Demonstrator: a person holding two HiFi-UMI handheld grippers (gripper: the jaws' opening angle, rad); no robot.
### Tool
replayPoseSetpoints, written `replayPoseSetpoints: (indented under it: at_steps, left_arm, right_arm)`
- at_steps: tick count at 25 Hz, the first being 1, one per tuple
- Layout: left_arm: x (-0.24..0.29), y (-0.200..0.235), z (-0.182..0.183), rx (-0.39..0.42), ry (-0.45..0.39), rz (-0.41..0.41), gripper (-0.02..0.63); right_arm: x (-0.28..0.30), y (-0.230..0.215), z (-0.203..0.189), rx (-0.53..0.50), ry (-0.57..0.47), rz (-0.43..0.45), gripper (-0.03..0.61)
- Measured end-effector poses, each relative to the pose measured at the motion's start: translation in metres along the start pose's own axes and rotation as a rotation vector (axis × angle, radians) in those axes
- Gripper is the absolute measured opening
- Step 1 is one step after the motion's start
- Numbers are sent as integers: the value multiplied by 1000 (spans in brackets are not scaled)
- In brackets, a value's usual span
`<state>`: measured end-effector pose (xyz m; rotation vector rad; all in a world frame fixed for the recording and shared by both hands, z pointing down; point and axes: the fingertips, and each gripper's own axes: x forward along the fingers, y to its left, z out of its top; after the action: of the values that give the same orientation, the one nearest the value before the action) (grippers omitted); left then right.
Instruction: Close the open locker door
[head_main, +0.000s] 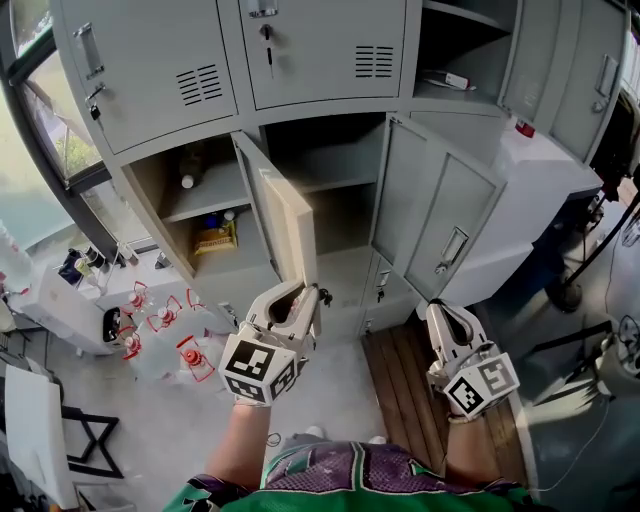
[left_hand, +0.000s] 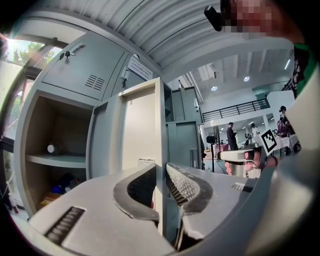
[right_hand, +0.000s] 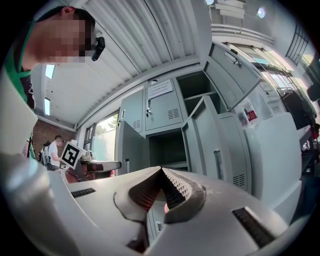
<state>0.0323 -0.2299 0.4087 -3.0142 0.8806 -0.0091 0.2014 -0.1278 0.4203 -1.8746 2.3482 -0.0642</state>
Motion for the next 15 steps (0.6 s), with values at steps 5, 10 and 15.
replayPoseSetpoints:
  at_steps: [5, 10, 15]
  left_arm:
    - [-16, 6, 0, -6, 8, 17, 78]
    - [-31, 17, 0, -36, 9, 35, 86]
    - [-39, 23, 0, -37, 22, 58, 107]
  right_arm:
    - [13, 15, -3, -4, 5, 41, 6]
    - [28, 35, -7, -6, 11, 87, 6]
    - [39, 52, -7, -9, 10, 127, 6]
